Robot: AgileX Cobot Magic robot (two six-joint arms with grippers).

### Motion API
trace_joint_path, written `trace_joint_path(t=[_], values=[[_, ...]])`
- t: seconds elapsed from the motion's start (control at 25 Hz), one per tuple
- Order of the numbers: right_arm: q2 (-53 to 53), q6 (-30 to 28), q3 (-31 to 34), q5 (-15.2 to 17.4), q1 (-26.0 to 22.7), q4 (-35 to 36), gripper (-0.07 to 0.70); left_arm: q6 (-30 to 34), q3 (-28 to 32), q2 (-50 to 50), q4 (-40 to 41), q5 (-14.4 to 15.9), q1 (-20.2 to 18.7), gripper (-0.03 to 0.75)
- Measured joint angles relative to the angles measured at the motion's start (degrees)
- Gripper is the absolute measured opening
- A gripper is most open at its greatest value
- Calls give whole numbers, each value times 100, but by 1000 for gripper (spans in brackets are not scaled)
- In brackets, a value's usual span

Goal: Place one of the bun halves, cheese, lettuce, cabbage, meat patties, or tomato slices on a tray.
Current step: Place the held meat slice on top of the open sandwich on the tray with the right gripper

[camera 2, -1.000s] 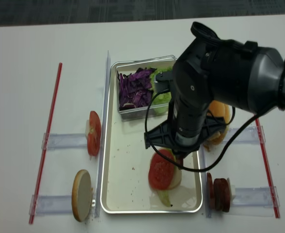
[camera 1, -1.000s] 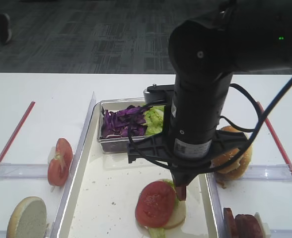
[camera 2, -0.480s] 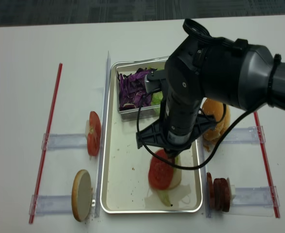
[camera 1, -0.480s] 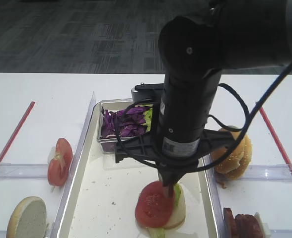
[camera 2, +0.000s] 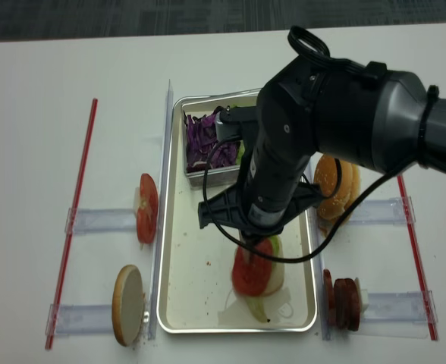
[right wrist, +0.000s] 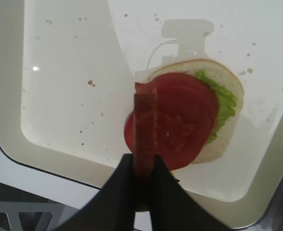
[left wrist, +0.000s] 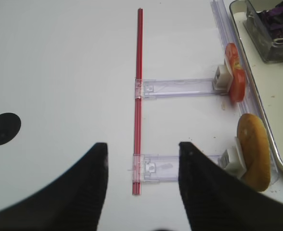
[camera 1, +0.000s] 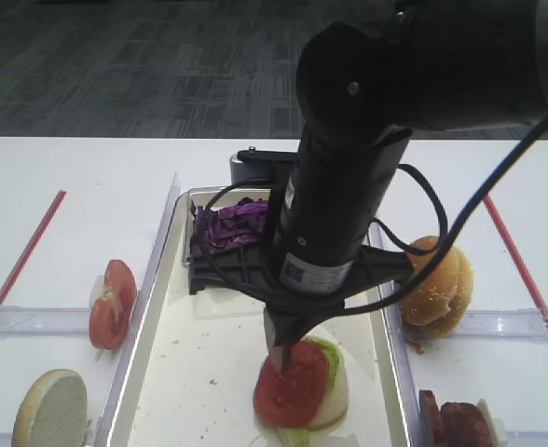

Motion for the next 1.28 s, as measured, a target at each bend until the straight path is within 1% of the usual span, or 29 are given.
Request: trace_joint_path(t=[0.2, 0.32, 0.4, 0.52, 0.6, 0.72, 0.84, 1.04, 1.08, 1.28], values=[[0, -63, 21, -102, 0, 121, 92, 0, 0, 0, 0, 0, 0, 313], [-11, -255, 389, -499, -65, 556, 92, 0, 0, 0, 0, 0, 0, 313], [-119, -297, 721, -800, -102, 653, 92, 0, 0, 0, 0, 0, 0, 313], [-388, -537, 1126, -1101, -213, 924, 92, 0, 0, 0, 0, 0, 0, 313], [-527, -831, 1342, -1239, -307, 1208, 92, 0, 0, 0, 0, 0, 0, 313], [-716, -1193, 1585, -1537, -389, 1580, 92, 0, 0, 0, 0, 0, 0, 313], [-790, -1656, 1730, -1641, -483, 2005, 92, 0, 0, 0, 0, 0, 0, 313], [-790, -2727, 1964, -1906, -637, 3238, 92, 0, 0, 0, 9, 0, 0, 313], [-790, -2875, 2011, -1969, -649, 3367, 92, 0, 0, 0, 9, 0, 0, 313], [-790, -3272, 2276, -2091, -709, 3778, 92, 0, 0, 0, 9, 0, 0, 313]])
